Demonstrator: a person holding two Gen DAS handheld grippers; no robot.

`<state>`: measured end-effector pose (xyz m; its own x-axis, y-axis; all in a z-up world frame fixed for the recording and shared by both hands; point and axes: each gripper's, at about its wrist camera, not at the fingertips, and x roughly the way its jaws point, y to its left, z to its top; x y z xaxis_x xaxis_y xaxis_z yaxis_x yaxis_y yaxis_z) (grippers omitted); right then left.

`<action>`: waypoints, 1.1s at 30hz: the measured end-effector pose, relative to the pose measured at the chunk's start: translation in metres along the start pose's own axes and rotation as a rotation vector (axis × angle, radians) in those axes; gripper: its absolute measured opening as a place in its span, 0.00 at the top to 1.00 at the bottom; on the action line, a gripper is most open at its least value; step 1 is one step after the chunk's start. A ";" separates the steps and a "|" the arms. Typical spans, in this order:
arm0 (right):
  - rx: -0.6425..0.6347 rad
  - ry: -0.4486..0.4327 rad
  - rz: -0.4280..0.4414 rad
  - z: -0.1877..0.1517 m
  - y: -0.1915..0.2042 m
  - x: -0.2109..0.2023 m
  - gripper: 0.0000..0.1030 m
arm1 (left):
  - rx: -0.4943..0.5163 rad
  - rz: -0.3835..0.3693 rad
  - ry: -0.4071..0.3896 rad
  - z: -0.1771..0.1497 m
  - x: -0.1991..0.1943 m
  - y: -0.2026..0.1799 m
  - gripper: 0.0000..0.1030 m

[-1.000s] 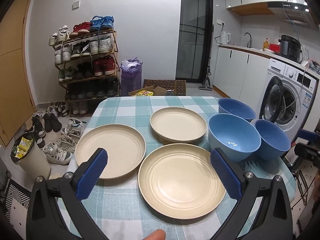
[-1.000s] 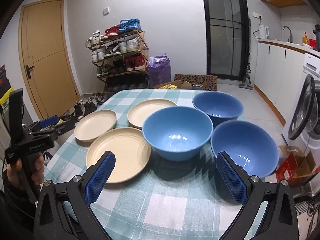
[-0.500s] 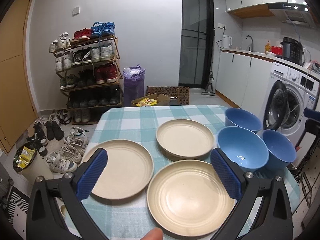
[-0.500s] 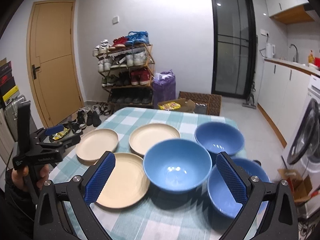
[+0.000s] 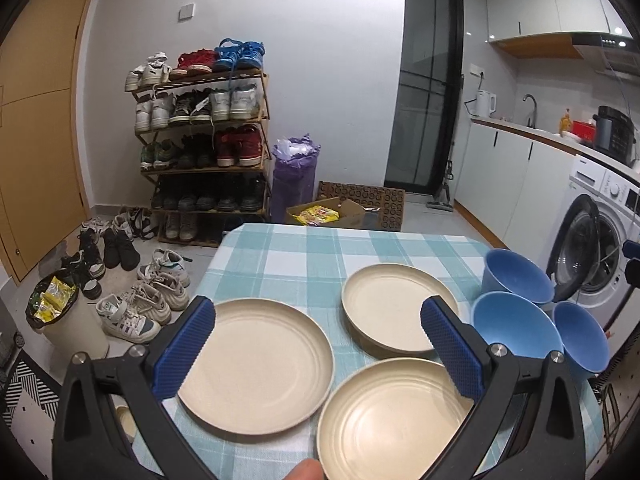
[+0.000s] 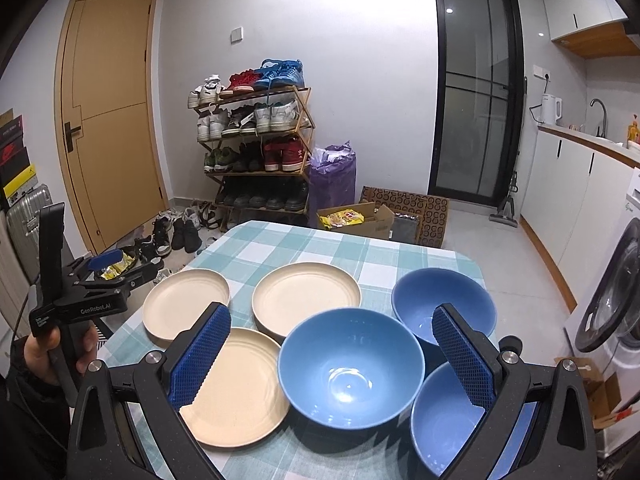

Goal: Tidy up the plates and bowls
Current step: 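Move the left tool toward a cream plate while the right tool approaches another cream plate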

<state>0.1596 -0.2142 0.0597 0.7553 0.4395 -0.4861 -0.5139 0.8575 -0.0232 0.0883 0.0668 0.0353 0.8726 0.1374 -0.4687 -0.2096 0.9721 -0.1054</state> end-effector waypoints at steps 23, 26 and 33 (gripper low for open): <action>-0.017 -0.021 -0.016 0.059 -0.011 0.057 0.00 | 0.013 -0.063 0.056 0.034 0.047 -0.008 0.00; -0.018 -0.012 -0.014 0.065 -0.015 0.064 0.00 | 0.009 -0.066 0.057 0.035 0.055 -0.011 0.00; 0.016 0.054 -0.005 0.073 -0.031 0.096 0.00 | 0.004 -0.063 0.103 0.037 0.081 -0.010 0.00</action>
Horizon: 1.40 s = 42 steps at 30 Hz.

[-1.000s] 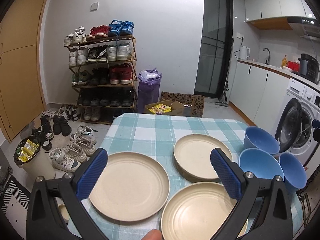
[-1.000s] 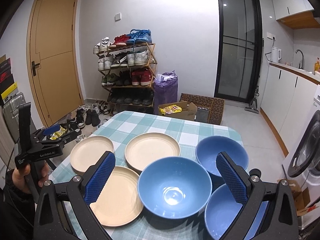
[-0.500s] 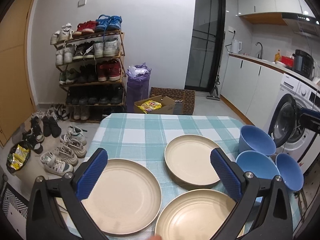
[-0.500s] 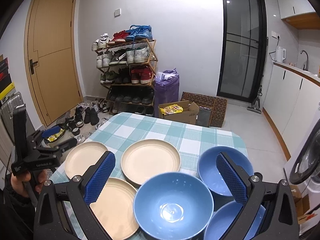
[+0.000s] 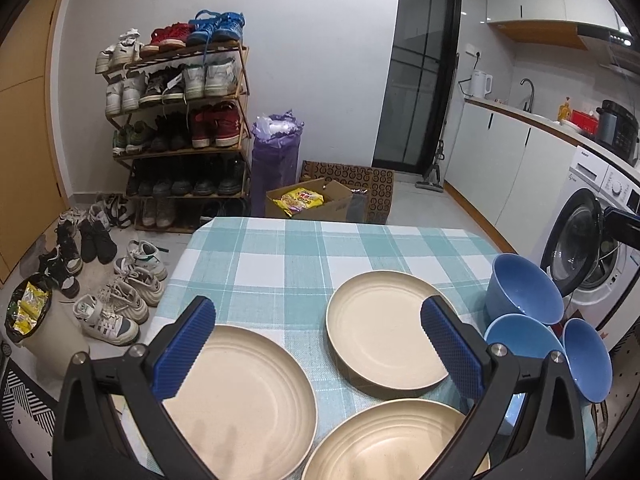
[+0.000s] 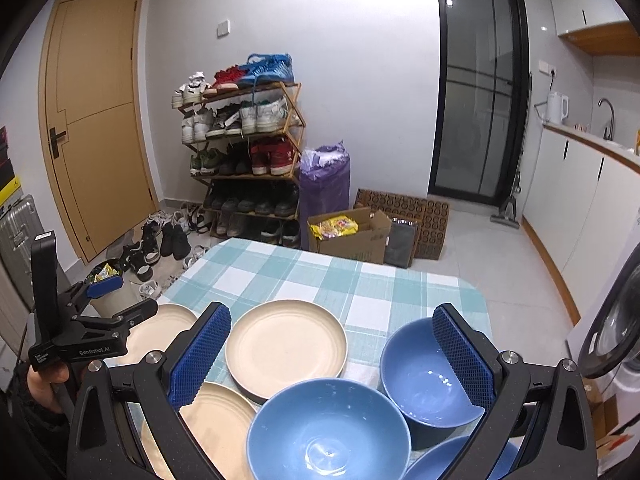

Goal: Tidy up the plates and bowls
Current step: 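Move the left tool toward a cream plate while the right tool approaches another cream plate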

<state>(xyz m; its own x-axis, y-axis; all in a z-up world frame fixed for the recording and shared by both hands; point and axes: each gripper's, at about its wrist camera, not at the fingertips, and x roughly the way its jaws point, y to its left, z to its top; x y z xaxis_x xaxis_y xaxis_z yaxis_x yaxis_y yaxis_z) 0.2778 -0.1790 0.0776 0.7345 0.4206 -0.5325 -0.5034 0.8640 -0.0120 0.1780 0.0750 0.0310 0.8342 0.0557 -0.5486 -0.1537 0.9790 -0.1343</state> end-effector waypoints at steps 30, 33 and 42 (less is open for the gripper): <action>-0.015 0.258 0.037 -0.002 -0.012 0.147 0.00 | 0.004 0.033 0.149 -0.010 0.088 0.000 0.00; -0.018 0.284 0.041 -0.005 -0.012 0.158 0.00 | 0.003 0.018 0.171 -0.013 0.096 -0.002 0.00; -0.047 0.359 0.054 -0.014 -0.004 0.185 0.00 | 0.034 0.008 0.225 -0.021 0.117 -0.010 0.00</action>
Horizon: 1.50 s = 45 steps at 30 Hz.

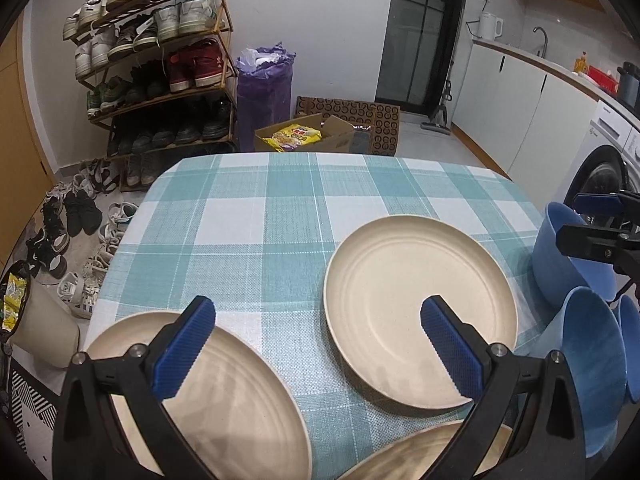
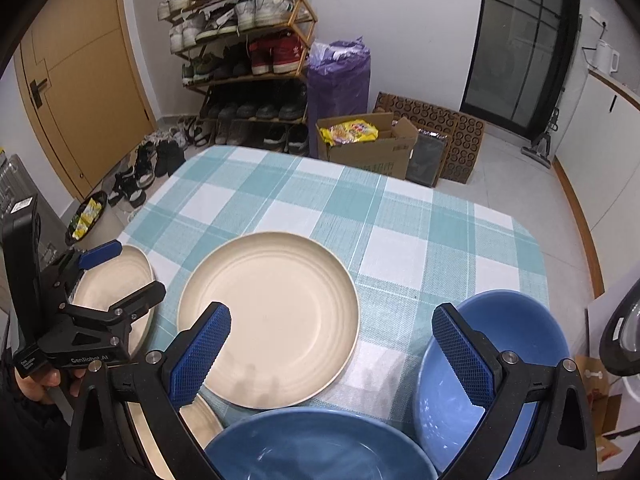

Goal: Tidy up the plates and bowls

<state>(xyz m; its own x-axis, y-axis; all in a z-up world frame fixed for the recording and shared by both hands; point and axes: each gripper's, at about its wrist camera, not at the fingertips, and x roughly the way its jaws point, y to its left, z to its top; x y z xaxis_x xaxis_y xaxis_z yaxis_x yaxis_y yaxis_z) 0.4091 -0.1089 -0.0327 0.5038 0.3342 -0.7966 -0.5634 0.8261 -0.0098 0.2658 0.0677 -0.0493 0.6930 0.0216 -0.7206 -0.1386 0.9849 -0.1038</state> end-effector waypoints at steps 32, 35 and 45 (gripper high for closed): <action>0.027 0.286 0.055 -0.001 -0.003 0.092 0.00 | 0.042 -0.046 0.123 -0.013 0.038 -0.013 0.03; 0.021 0.297 0.067 -0.001 -0.001 0.094 0.03 | 0.053 -0.059 0.138 -0.014 0.041 -0.014 0.14; -0.004 0.340 0.011 -0.002 0.005 0.103 0.20 | 0.058 -0.085 0.212 -0.023 0.051 -0.014 0.44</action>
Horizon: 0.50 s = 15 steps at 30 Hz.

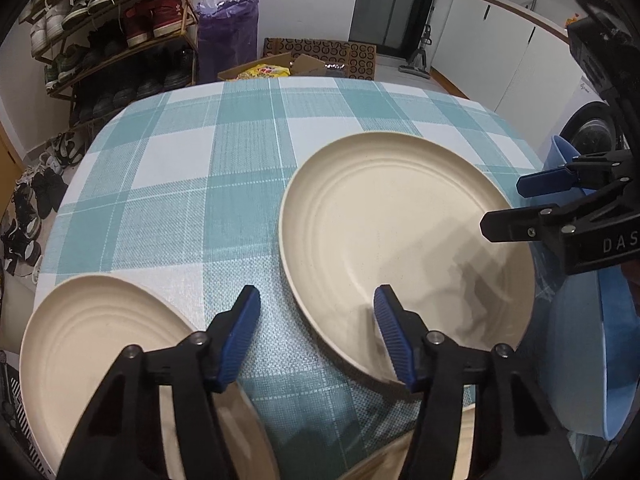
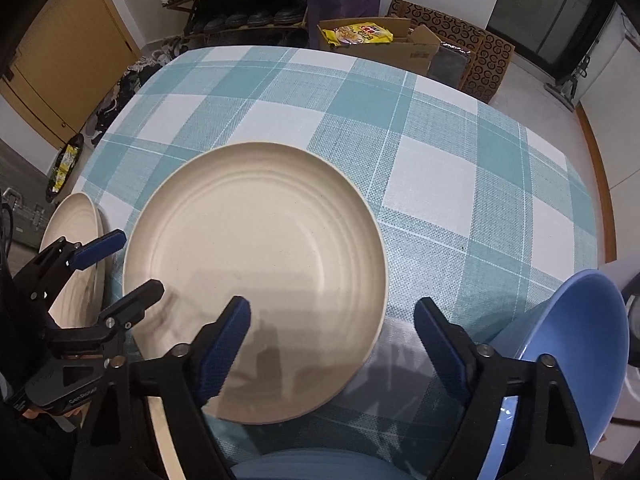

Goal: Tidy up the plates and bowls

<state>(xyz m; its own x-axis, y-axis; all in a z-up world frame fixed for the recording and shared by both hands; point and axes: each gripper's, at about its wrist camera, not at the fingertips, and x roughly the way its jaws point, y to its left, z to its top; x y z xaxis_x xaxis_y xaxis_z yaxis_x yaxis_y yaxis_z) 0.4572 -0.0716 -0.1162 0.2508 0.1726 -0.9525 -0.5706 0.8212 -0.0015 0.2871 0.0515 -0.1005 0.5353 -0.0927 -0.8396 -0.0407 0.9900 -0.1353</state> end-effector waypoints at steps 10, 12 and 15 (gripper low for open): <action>-0.034 0.040 -0.050 0.000 0.009 0.008 0.21 | 0.036 0.039 0.033 -0.003 0.004 -0.003 0.52; -0.035 0.045 -0.041 -0.001 0.010 0.008 0.21 | 0.034 0.038 0.034 -0.003 0.003 -0.001 0.55; -0.045 0.058 -0.032 -0.002 0.013 0.010 0.21 | 0.026 0.027 0.034 -0.002 0.002 0.002 0.55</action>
<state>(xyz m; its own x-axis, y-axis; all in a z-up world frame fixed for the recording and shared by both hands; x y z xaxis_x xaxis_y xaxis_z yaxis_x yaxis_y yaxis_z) 0.4510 -0.0602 -0.1260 0.2245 0.1133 -0.9679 -0.5980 0.8002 -0.0450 0.2862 0.0532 -0.1038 0.5053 -0.0687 -0.8602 -0.0328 0.9946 -0.0987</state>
